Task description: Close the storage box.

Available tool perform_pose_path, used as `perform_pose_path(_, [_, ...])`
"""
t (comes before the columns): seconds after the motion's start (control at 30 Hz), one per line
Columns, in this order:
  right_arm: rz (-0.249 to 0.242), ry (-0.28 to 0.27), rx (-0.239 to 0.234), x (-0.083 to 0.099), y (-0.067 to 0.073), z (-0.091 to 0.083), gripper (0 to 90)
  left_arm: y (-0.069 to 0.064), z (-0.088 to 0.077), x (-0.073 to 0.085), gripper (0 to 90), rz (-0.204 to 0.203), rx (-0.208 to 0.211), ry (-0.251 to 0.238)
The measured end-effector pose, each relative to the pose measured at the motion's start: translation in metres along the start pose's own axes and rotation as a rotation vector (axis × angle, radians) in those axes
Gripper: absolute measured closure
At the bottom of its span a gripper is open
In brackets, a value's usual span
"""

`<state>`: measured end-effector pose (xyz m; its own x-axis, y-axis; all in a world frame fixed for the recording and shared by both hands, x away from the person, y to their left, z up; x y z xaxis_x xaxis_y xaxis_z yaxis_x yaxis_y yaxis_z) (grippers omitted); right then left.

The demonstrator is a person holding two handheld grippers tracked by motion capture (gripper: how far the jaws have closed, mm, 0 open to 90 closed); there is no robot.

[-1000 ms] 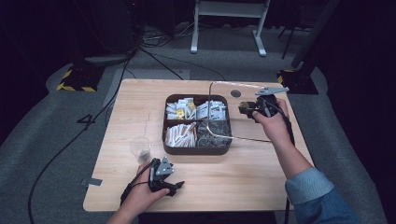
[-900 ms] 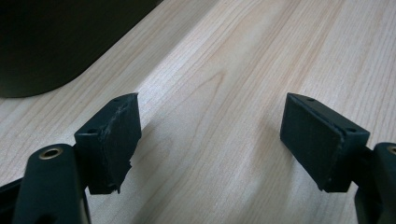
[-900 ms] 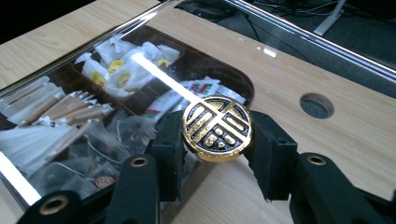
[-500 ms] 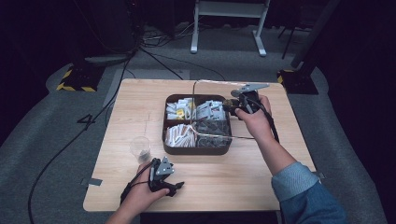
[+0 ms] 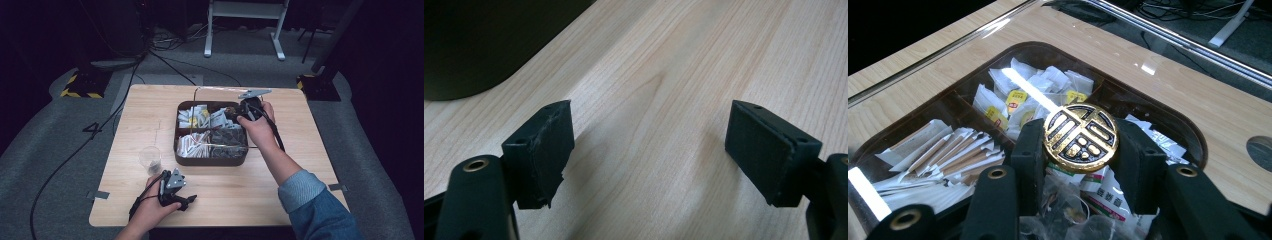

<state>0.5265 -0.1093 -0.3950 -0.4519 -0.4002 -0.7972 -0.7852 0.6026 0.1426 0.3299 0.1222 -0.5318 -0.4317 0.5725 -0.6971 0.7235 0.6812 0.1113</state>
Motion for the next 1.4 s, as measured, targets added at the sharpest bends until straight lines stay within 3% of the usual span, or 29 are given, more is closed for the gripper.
perform_pose_path(0.37, [-0.010,0.013,-0.015,-0.007,0.013,0.029,59.0,0.000,-0.001,0.001,20.2,-0.004,-0.009,0.001])
perform_pose_path(0.77, [-0.017,0.053,0.001,-0.008,0.016,0.062,59.0,0.002,-0.001,0.001,20.0,-0.011,0.004,0.000])
perform_pose_path(1.4, [-0.013,0.092,-0.004,0.010,0.017,0.078,59.0,0.002,0.000,0.000,19.9,-0.009,0.007,-0.001])
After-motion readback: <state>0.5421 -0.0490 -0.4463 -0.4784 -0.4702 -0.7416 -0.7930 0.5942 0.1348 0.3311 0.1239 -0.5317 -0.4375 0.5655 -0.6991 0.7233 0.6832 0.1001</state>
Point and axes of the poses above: each handheld gripper's, and its own axes: z roughly forward along the jaws, x roughly out of its underside, y roughly to its left, the point moved 4 cm from there along z, roughly forward along the jaws, and after that the axes turned 11 degrees about -x, right-handed, at the moved point
